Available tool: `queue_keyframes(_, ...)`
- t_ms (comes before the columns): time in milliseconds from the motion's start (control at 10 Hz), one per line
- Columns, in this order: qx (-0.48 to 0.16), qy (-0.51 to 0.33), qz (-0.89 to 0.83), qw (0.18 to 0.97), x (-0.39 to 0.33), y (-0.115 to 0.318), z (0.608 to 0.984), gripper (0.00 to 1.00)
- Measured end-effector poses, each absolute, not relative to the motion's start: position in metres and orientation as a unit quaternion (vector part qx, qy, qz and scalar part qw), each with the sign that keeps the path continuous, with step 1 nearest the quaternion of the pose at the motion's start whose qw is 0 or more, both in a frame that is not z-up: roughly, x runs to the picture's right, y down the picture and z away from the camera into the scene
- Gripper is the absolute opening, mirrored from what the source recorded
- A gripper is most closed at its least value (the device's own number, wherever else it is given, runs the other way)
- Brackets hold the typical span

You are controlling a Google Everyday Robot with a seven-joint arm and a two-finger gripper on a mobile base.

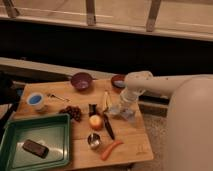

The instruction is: Wipe table surface with towel

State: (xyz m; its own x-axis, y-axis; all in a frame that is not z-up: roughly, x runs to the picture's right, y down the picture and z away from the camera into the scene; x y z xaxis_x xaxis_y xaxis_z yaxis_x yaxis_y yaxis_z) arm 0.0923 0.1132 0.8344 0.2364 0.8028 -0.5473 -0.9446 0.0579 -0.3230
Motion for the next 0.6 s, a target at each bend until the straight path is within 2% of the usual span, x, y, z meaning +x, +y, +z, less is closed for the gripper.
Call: queue_keyframes(600,-0.324,0.124,0.610,0.712,0.075,0.120,0.833,0.13)
